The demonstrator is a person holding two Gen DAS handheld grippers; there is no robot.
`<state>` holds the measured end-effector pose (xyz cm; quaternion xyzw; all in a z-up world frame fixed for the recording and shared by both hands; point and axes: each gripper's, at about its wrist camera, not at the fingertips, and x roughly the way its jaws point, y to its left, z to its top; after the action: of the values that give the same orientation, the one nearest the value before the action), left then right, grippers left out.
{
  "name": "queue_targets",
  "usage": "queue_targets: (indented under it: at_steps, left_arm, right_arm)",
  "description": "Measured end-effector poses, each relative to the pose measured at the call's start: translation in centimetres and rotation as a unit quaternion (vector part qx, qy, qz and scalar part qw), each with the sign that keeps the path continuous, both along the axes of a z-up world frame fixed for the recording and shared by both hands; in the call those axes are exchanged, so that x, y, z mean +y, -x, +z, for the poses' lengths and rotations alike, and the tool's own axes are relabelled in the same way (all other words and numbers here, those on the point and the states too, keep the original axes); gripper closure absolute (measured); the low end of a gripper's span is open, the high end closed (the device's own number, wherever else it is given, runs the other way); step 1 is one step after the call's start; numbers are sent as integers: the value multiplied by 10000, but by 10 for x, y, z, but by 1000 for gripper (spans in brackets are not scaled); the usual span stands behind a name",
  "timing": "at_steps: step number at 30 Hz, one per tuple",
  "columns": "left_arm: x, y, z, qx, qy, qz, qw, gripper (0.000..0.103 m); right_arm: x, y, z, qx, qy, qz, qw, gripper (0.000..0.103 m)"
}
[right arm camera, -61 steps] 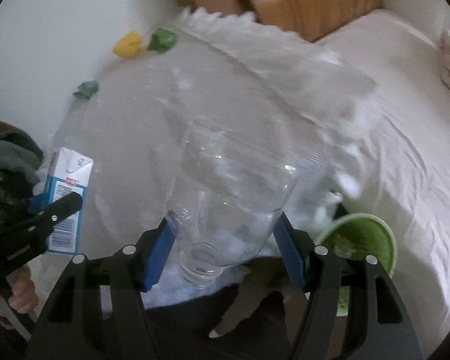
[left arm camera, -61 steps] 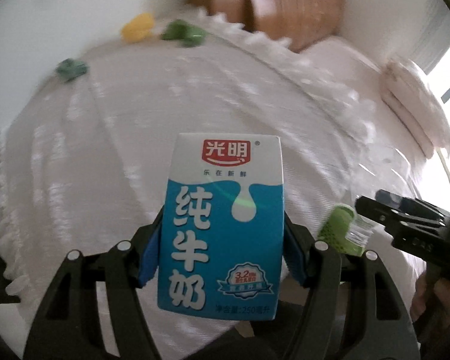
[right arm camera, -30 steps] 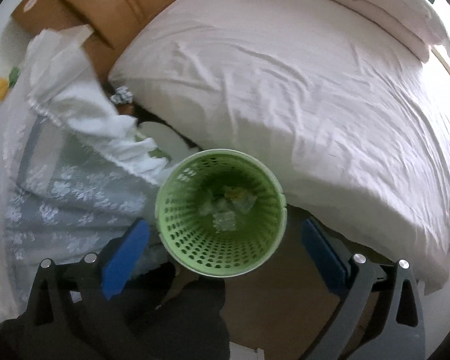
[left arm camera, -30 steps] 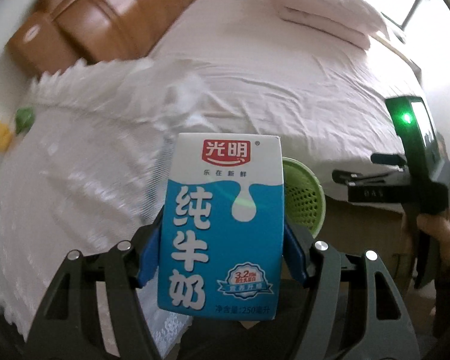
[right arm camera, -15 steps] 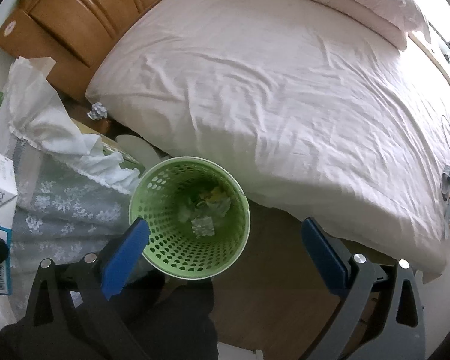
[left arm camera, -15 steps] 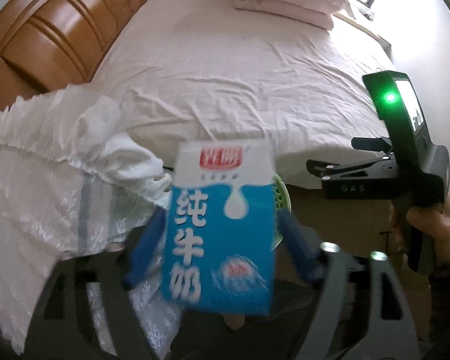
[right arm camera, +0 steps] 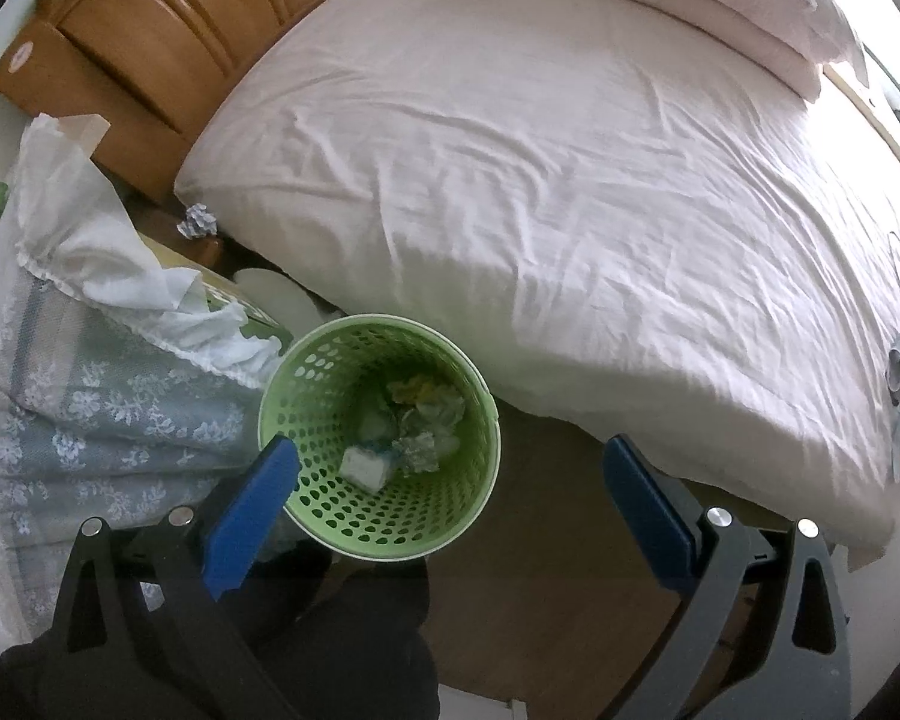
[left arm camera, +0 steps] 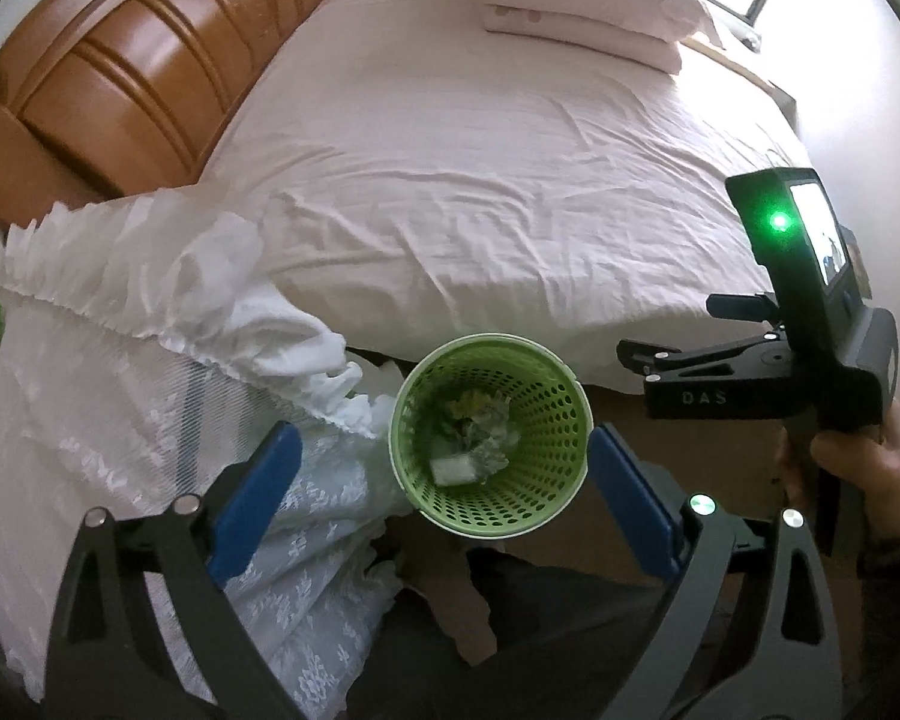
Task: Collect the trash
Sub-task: 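Move both tools back over the bed toward the remaining wrappers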
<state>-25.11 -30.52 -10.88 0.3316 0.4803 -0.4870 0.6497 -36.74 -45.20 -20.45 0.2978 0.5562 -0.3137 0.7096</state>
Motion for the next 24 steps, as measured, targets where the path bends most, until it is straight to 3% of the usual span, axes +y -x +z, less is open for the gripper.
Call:
queue_targets:
  at_steps: [11,15,19,24]
  left_arm:
    - [16,-31,-1,38,-11,567,9984,11]
    - [40,-62,3,-12,50,1245,9922,11]
    - [90,-113,10,-77,51,2333,9724,11]
    - [182,-185,13,-151,7,3798,9249,11]
  right_arm:
    - [14,-41,10,-65,136,389,9991,3]
    - [34,-85,29,-211,385,1038,9936,3]
    - [52,-130,44,-460,387,1659,9843,3]
    - [97,-217,63,-632,412,2698,9600,3]
